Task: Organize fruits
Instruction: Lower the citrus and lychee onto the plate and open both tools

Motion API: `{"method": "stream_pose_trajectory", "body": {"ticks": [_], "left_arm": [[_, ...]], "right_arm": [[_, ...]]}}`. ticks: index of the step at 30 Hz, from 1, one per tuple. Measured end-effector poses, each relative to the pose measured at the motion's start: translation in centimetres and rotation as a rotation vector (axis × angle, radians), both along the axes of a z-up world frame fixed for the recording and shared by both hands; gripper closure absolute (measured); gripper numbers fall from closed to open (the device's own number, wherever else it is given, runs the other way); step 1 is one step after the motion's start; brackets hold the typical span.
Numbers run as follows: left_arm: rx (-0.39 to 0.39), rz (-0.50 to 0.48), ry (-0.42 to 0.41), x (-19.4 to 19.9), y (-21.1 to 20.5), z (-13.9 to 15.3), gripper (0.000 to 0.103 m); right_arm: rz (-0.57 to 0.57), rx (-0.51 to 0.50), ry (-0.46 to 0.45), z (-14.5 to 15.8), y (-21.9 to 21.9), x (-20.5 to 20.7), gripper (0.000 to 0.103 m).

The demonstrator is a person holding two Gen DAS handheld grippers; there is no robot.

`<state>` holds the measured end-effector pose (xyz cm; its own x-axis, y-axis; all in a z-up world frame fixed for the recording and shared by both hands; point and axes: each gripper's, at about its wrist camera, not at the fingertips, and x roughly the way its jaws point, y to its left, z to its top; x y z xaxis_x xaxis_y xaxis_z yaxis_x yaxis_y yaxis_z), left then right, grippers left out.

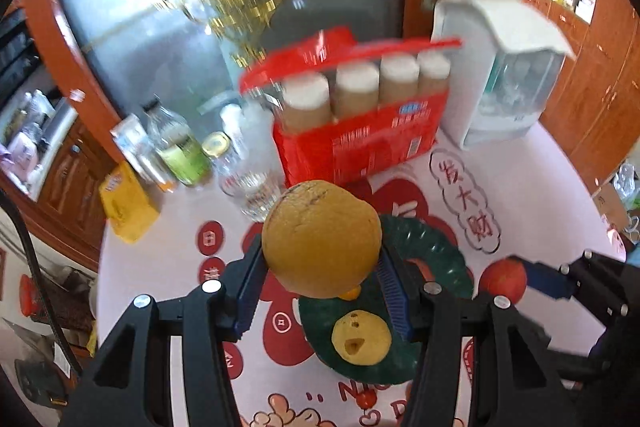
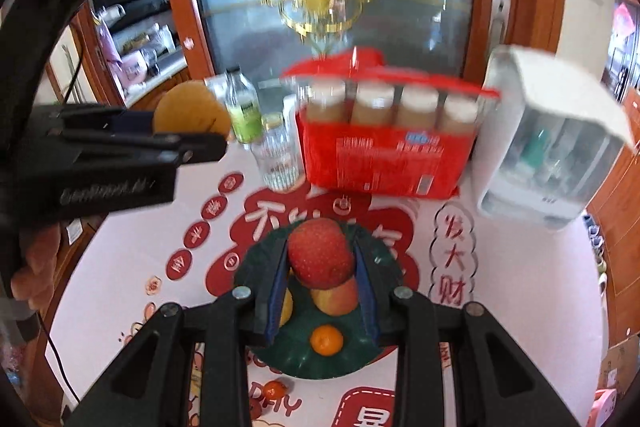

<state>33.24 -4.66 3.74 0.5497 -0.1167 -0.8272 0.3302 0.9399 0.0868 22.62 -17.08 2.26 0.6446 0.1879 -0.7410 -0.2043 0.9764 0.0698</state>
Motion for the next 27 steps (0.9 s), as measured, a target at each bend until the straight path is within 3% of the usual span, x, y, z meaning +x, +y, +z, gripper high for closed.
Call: {"method": "stream_pose_trajectory", "body": {"ticks": [6, 13, 18, 27], "left_arm": [[0.005, -0.073, 0.109, 4.3, -0.9, -7.0, 0.051], [-0.010, -0.078, 0.213, 6.9, -2.2, -14.1, 0.051], [-0.028, -0.094, 0.256, 7.6, -3.4, -17.0, 0.051], [0.003, -0.121, 0.292, 7.3, -5.2, -19.2, 0.051]], "right_arm": [[0.038, 0.008, 0.053, -6.8, 1.6, 0.7, 0.071], [0.087, -0.053, 0.112, -13.6, 4.2, 0.5, 0.071], [0.104, -0.111, 0.070, -14.5, 5.0, -0.1, 0.071], [0.137, -0.190, 0.050, -15.4, 5.7, -1.1, 0.071]]}}
